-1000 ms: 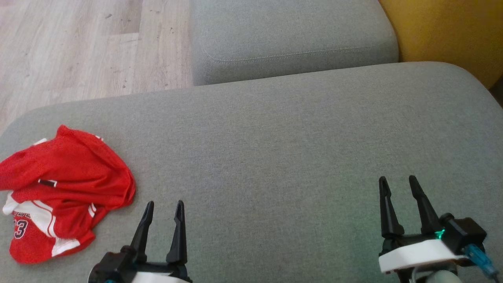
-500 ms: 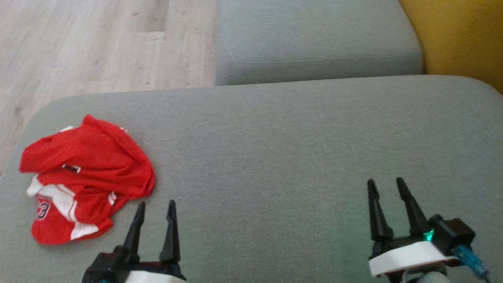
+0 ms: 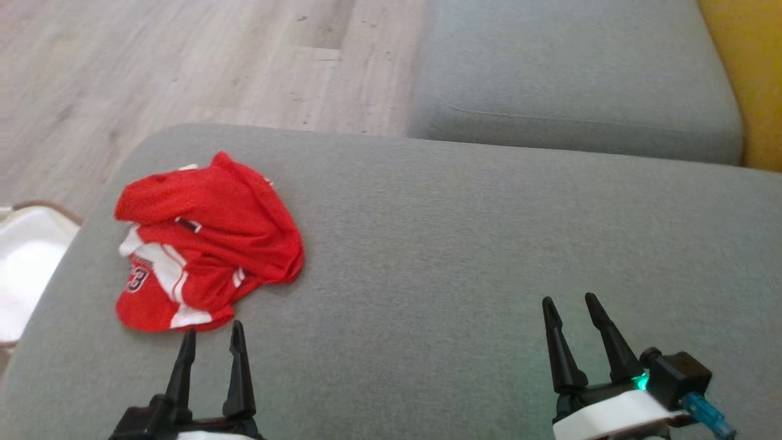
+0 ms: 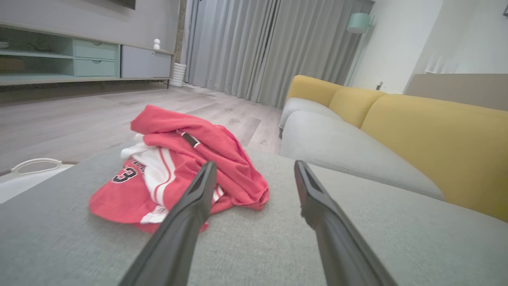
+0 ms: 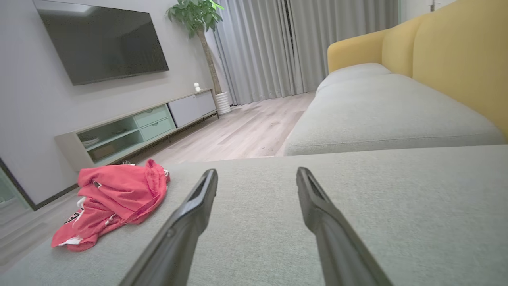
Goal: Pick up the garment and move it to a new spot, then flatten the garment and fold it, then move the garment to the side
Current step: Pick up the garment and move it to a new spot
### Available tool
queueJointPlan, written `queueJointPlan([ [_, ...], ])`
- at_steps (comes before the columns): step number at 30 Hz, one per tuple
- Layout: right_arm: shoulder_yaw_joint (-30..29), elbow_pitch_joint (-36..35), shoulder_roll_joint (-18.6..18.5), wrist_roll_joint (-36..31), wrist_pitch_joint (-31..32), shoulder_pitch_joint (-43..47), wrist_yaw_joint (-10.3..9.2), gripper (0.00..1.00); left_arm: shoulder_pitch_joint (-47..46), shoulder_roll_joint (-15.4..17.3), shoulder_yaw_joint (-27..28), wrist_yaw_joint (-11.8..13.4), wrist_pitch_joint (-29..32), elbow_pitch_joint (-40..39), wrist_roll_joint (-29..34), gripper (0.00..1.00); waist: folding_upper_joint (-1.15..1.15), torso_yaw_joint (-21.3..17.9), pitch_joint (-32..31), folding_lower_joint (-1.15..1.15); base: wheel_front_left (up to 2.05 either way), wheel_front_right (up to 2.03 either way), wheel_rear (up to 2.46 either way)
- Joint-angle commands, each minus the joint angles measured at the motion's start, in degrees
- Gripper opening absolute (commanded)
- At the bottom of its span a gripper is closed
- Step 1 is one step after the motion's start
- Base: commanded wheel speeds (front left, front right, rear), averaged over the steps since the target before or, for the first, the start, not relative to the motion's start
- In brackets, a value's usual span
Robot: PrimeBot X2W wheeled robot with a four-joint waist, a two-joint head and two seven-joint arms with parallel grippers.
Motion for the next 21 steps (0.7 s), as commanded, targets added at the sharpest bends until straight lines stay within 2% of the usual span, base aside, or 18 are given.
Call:
queueJointPlan([
  [1, 1.68, -1.77, -0.51, 0.67, -0.62, -1.67, 0.44, 1.0, -1.85, -0.22, 2.35, -0.3, -0.55, -2.08, 0.65, 1.0, 0.0, 2.0, -0.4, 0.0, 0.0, 0.0, 0.0],
  [10, 2.94, -1.71, -0.51, 1.76, -0.62, -1.32, 0.44, 1.0, -1.4, -0.22, 3.25, -0.63, -0.55, -3.29, 1.07, 1.0, 0.0, 5.64, -0.89, 0.0, 0.0, 0.0, 0.0],
  [21, 2.85, -1.62, -0.51, 1.86, -0.62, -1.44, 0.44, 1.0, -1.18, -0.22, 3.85, -0.35, -0.55, -4.55, 0.76, 1.0, 0.0, 6.38, -0.5, 0.0, 0.0, 0.0, 0.0],
])
